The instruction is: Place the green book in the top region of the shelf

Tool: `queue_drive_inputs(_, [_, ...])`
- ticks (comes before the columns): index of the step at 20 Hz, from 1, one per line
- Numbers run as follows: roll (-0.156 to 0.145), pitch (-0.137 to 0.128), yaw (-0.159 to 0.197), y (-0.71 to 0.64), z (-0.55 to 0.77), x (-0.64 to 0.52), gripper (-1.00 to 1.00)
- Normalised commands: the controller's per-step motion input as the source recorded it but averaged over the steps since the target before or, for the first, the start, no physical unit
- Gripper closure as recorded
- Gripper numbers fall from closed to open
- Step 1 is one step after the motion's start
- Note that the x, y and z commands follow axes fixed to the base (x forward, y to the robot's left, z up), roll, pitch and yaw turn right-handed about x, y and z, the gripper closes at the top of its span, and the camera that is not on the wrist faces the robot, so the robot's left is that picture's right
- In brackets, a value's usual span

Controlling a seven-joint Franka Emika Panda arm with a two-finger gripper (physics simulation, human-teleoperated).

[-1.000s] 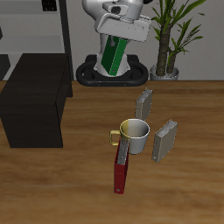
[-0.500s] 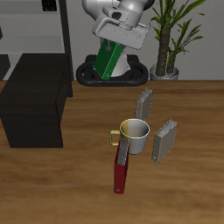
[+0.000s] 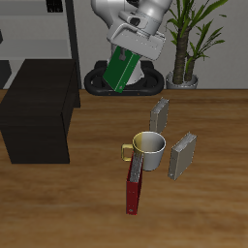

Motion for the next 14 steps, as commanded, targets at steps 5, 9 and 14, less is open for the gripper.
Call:
queue_drive_inputs(5, [-0.066, -0.004, 0.037, 0.17, -0.31, 0.03, 1.0])
queue_drive_inputs(9, [-0.057, -0.027, -0.008, 0.27, -0.19, -0.04, 1.0])
queue_drive_inputs(14, [-0.031, -0.014, -0.003, 0.22, -0.19, 0.03, 1.0])
